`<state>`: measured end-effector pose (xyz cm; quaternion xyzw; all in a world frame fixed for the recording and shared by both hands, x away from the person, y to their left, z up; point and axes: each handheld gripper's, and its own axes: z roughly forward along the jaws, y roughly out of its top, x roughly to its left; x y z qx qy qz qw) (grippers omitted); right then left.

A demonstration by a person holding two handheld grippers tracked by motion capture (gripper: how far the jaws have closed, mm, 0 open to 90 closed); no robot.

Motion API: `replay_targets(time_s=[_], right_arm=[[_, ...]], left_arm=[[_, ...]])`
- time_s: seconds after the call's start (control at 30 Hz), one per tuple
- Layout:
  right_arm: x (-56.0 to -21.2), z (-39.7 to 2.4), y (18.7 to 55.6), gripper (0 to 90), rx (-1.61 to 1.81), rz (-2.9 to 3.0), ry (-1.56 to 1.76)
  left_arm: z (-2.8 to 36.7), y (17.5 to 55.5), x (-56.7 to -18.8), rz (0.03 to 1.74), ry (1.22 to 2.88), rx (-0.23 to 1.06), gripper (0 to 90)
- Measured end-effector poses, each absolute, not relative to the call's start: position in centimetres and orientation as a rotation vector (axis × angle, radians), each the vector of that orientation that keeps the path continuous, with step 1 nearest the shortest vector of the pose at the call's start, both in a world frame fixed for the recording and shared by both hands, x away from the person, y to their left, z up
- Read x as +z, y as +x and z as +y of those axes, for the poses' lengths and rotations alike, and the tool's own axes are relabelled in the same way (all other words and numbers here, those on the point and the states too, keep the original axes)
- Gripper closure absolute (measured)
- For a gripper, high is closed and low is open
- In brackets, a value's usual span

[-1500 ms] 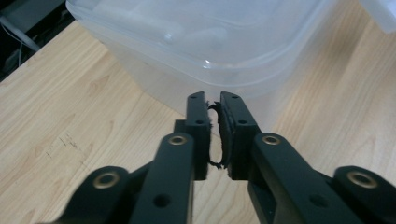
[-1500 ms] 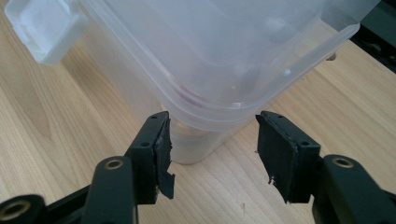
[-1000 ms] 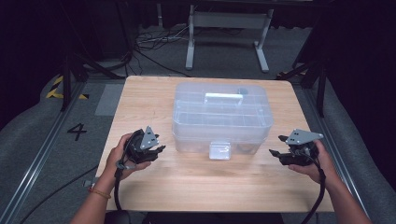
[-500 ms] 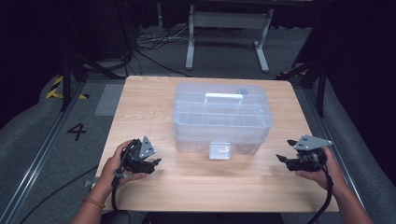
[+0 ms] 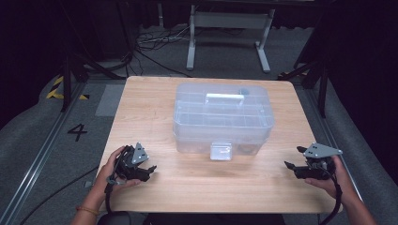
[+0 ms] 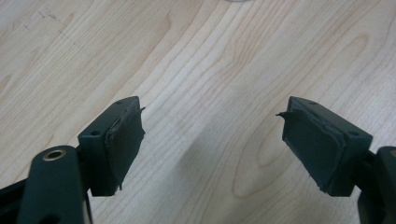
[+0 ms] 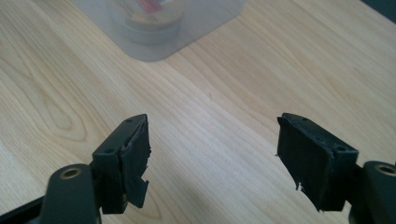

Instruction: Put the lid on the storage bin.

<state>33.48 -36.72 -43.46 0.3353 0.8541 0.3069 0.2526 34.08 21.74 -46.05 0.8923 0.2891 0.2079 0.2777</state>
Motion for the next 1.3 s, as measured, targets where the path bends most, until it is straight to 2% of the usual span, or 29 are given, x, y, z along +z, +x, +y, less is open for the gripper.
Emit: replay_targets(time_s=[0.43, 0.9, 1.3], right_arm=[[-46.3, -39.2, 32.5, 19.4, 0.875, 2.309, 1.054], [-48.9, -40.6, 31.7, 16.9, 0.964, 2.243, 1.202], [-49.1, -41.0, 31.9, 15.4, 0.986, 2.245, 1.256]], left_arm=[[23.3, 33.0, -47.4, 0.833, 2.355, 0.511, 17.5], [25.7, 32.7, -48.5, 0.979, 2.212, 0.369, 16.0], [25.4, 32.8, -48.5, 1.055, 2.180, 0.404, 15.3]])
